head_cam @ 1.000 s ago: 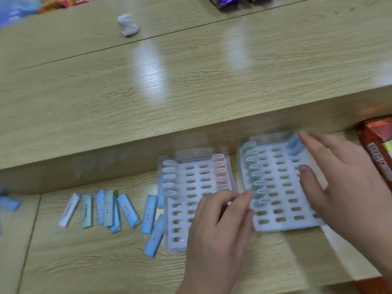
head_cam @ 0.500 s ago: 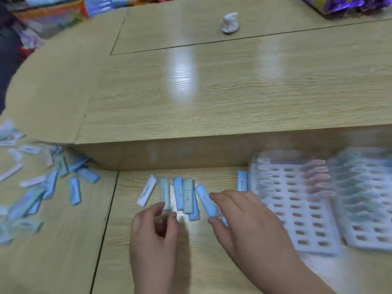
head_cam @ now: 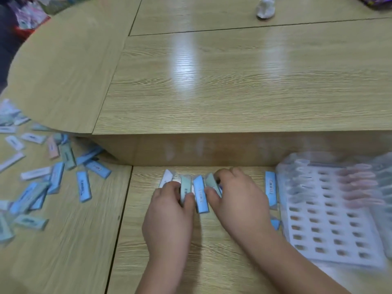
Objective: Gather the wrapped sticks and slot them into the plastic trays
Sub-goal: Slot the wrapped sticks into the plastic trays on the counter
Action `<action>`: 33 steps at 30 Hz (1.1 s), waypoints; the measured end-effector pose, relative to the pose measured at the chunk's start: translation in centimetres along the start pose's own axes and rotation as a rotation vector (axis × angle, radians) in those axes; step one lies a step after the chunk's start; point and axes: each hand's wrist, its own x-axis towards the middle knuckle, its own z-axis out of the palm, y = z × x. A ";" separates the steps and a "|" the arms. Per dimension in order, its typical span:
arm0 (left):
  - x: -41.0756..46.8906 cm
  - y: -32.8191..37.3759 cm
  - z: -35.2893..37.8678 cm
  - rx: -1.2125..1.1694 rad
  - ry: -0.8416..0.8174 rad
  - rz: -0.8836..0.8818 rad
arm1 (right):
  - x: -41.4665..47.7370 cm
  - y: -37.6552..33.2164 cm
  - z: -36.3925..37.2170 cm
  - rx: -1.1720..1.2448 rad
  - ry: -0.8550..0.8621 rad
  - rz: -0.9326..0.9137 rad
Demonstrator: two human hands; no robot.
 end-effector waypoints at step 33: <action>-16.8 19.5 6.7 -0.380 -0.498 0.409 | -13.5 27.8 -18.7 0.740 0.277 0.245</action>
